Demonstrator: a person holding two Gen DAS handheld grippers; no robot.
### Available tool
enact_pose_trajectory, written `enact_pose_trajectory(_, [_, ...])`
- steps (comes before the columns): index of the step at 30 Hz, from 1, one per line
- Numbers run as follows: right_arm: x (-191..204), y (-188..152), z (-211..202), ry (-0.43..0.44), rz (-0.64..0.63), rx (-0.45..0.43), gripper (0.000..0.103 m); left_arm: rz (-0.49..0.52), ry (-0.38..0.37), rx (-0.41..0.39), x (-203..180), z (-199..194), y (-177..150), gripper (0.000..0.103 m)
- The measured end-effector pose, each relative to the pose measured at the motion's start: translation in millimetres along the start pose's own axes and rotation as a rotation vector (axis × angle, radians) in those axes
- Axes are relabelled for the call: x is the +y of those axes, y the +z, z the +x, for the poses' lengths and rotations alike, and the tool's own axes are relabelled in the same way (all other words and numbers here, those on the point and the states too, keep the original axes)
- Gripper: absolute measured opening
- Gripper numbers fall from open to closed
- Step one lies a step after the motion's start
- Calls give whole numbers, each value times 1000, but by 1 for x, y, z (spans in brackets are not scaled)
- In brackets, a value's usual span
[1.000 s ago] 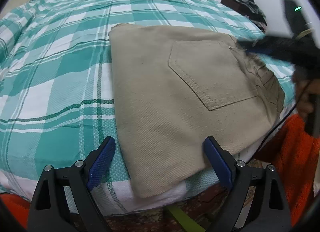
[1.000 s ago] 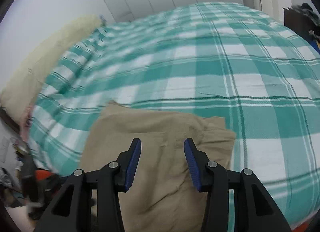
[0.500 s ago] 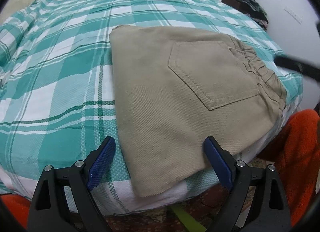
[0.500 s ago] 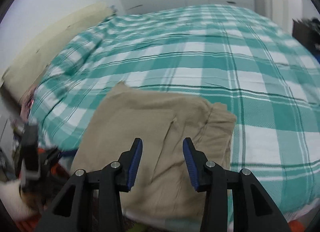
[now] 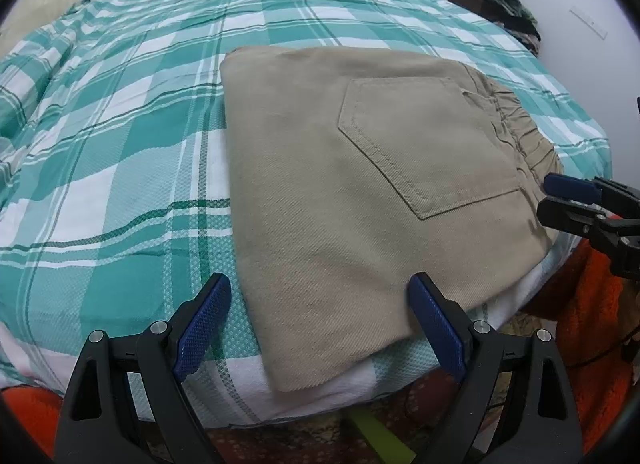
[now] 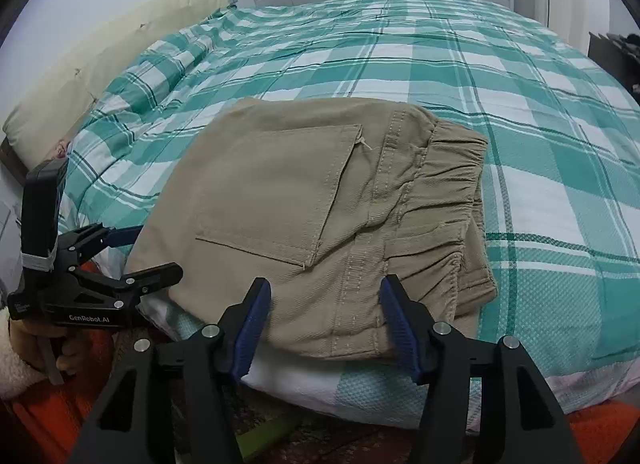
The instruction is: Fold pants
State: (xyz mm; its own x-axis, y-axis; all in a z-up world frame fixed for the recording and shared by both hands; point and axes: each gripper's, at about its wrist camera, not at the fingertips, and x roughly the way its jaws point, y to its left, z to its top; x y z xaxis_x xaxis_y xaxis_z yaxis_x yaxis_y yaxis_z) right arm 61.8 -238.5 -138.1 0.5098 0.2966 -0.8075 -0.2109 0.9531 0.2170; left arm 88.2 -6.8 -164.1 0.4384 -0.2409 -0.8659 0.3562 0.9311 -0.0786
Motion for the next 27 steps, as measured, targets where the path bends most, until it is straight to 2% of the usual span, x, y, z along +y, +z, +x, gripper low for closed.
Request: enact_pose_trajectory(27, [3,0,-1,5,-2,-6,59,15,32,7,-4,0,1,92])
